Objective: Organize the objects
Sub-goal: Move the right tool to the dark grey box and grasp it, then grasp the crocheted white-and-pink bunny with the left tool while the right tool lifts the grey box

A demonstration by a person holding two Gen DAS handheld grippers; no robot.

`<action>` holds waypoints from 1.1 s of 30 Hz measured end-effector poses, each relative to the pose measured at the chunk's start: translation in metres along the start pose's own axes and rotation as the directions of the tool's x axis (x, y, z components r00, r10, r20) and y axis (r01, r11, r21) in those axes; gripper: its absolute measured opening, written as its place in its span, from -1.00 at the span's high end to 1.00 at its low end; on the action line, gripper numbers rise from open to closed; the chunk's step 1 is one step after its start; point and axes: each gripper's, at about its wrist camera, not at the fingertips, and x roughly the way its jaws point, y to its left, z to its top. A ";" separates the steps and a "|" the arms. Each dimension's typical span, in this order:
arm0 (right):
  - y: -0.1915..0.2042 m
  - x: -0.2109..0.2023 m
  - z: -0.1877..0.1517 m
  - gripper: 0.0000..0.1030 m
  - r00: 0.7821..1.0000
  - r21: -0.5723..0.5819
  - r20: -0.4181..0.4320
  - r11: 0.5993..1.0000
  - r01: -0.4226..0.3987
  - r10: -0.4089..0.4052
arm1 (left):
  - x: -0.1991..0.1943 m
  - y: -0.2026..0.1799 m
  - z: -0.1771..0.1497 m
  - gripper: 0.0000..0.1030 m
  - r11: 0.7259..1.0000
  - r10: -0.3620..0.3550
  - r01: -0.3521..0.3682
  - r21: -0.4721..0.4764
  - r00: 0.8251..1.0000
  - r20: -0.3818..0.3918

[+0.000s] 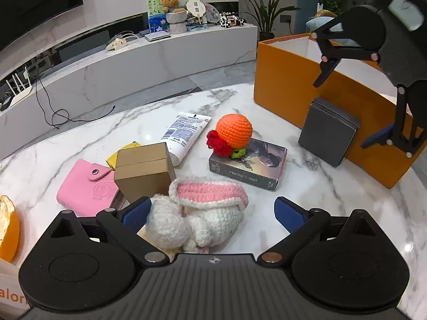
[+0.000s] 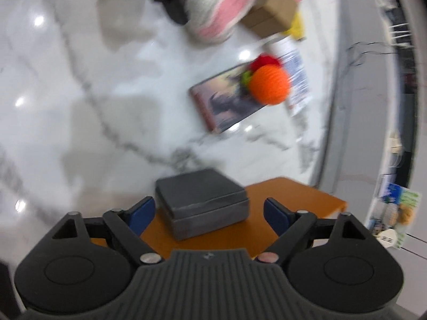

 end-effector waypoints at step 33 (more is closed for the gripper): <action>0.033 -0.003 0.039 -0.65 0.988 -0.044 0.023 0.987 -0.152 0.153 | -0.007 0.022 -0.016 -0.35 0.998 0.019 -0.025 -0.054 0.995 -0.100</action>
